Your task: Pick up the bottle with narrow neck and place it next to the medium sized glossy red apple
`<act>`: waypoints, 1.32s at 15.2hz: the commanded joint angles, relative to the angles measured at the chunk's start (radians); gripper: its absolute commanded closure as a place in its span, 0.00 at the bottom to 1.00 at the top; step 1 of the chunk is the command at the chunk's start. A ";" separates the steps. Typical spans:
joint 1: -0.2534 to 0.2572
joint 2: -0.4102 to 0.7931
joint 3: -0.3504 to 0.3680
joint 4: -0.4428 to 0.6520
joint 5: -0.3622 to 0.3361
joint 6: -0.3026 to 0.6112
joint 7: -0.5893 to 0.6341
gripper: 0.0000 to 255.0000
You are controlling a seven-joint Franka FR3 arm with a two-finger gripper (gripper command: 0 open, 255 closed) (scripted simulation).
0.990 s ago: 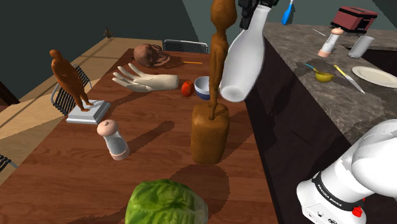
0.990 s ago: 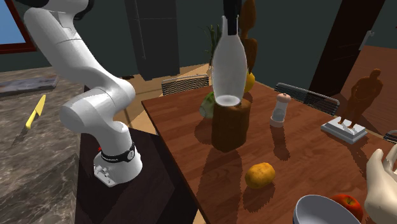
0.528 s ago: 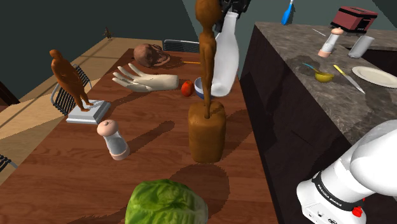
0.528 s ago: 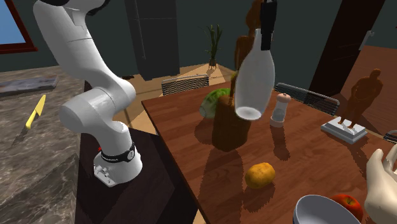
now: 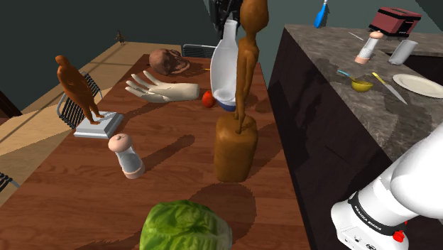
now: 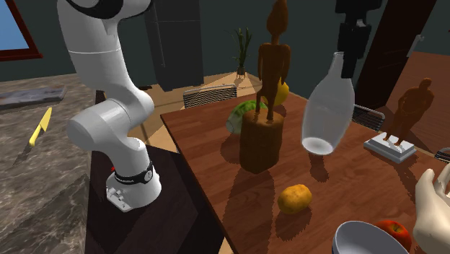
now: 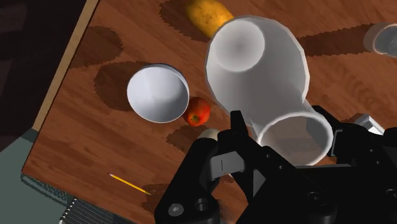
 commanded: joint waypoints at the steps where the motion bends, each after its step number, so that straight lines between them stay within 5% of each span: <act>1: 0.005 0.073 0.001 0.063 -0.024 0.007 0.004 1.00; 8: 0.062 0.407 -0.011 0.451 -0.124 -0.060 0.003 1.00; 9: 0.077 0.469 -0.016 0.538 -0.140 -0.086 -0.001 1.00; 10: 0.114 0.598 -0.028 0.736 -0.168 -0.153 -0.013 1.00; 20: 0.060 0.487 -0.022 0.408 -0.140 0.061 0.001 1.00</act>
